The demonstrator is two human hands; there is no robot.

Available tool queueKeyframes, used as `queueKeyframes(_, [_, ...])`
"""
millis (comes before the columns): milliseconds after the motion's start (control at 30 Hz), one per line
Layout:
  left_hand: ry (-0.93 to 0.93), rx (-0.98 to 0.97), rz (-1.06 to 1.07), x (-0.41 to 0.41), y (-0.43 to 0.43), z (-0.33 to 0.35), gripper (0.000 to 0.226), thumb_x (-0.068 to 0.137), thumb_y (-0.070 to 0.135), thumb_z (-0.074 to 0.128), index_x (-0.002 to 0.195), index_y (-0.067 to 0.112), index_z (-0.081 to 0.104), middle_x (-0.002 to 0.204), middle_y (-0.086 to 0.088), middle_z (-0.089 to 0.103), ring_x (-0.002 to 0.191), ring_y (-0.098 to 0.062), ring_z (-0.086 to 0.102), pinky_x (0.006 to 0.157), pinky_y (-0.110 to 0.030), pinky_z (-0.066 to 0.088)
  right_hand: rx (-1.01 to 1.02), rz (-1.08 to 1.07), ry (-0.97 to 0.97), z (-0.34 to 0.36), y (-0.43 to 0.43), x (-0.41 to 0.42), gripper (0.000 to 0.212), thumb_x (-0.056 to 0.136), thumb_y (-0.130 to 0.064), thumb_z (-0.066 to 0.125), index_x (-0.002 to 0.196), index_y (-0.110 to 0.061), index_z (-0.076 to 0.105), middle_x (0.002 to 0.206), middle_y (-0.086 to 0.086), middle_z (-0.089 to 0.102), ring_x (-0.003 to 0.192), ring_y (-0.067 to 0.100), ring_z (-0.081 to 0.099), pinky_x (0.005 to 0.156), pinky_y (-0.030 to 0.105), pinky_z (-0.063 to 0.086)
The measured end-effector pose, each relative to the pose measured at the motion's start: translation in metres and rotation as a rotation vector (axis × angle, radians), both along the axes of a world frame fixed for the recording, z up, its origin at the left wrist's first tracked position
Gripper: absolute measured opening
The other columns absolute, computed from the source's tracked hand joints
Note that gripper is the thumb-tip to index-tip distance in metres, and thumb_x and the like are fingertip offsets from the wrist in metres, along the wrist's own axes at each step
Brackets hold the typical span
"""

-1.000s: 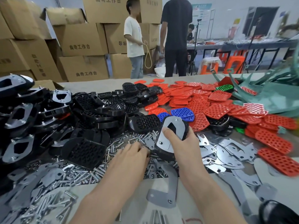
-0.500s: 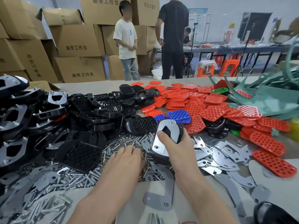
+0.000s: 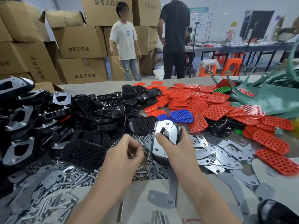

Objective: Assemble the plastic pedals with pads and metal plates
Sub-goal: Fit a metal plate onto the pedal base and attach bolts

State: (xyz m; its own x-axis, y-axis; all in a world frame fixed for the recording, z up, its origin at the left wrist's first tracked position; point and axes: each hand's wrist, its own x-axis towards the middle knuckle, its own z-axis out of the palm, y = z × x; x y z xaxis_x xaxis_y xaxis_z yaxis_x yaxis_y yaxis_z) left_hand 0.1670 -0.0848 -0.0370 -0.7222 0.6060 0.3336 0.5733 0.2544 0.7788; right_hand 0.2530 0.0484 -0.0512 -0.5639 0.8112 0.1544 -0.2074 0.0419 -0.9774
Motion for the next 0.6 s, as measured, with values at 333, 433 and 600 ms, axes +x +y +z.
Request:
queueKeyframes(333, [-0.137, 0.367, -0.093, 0.005, 0.001, 0.019, 0.026, 0.092, 0.014, 0.07, 0.093, 0.04, 0.072, 0.089, 0.014, 0.076, 0.087, -0.002, 0.071, 0.078, -0.013, 0.052, 0.223, 0.197, -0.055, 0.002, -0.019, 0.0, 0.022, 0.081, -0.031, 0.074, 0.1, -0.035, 0.063, 0.089, -0.008, 0.072, 0.078, 0.006, 0.067, 0.072, 0.027, 0.055])
queueKeyframes(433, [-0.102, 0.375, -0.053, 0.006, 0.001, 0.017, 0.022, 0.092, 0.017, 0.07, 0.094, 0.039, 0.072, 0.09, 0.017, 0.075, 0.088, -0.002, 0.071, 0.078, -0.012, 0.052, 0.267, 0.202, -0.086, 0.003, -0.02, 0.001, 0.022, 0.083, -0.03, 0.073, 0.1, -0.035, 0.061, 0.088, -0.007, 0.072, 0.077, 0.01, 0.067, 0.073, 0.037, 0.059])
queueKeyframes(600, [-0.091, 0.389, -0.031, 0.009, 0.003, 0.017, 0.014, 0.09, 0.022, 0.072, 0.091, 0.036, 0.07, 0.09, 0.017, 0.075, 0.086, -0.003, 0.071, 0.075, -0.014, 0.052, 0.322, 0.169, -0.129, 0.004, -0.025, 0.0, 0.027, 0.079, -0.039, 0.071, 0.104, -0.038, 0.06, 0.088, -0.01, 0.072, 0.079, 0.014, 0.069, 0.077, 0.05, 0.059])
